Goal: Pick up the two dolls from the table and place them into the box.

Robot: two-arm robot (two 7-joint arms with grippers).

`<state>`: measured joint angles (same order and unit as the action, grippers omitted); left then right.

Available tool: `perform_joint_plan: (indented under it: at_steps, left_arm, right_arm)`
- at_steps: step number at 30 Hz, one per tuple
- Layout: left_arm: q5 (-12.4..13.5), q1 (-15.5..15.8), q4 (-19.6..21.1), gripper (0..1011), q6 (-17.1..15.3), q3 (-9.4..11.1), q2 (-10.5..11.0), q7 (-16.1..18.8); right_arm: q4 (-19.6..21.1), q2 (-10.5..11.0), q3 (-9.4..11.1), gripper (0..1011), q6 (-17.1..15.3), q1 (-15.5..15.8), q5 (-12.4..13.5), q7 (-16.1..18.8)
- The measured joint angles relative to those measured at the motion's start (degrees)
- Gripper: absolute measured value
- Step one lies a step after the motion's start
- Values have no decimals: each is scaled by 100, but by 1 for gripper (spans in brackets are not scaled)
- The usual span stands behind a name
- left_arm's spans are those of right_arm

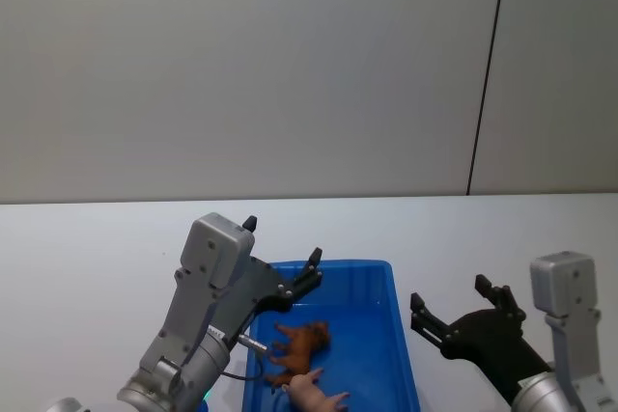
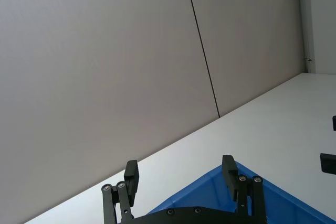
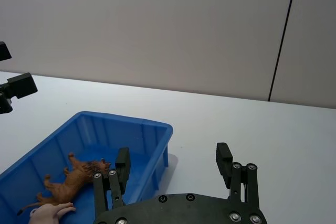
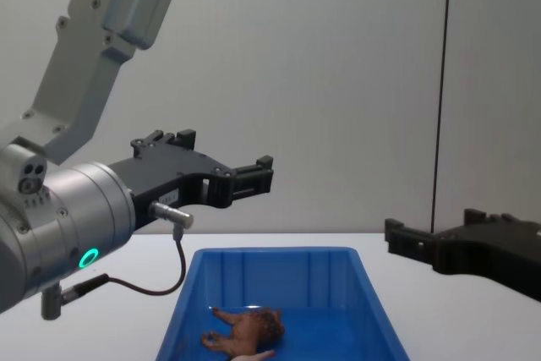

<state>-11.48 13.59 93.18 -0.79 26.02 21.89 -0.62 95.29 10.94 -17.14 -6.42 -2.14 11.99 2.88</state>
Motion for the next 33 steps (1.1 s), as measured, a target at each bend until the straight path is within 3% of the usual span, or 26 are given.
perform_joint_plan:
  at_steps: [9,19,33]
  left_arm:
    - [-6,-2,0,1001,0,-4,0,-2]
    - [-220,-86,73,1001,-54,-80,85,30]
    - [-734,-374,363,1001,-591,-304,439,178]
  right_arm:
    - [164,79,32,1001,12,136,36,-173]
    - [252,118,49,1001,19,204,52,-268]
    - [299,138,57,1001,23,244,61,-316]
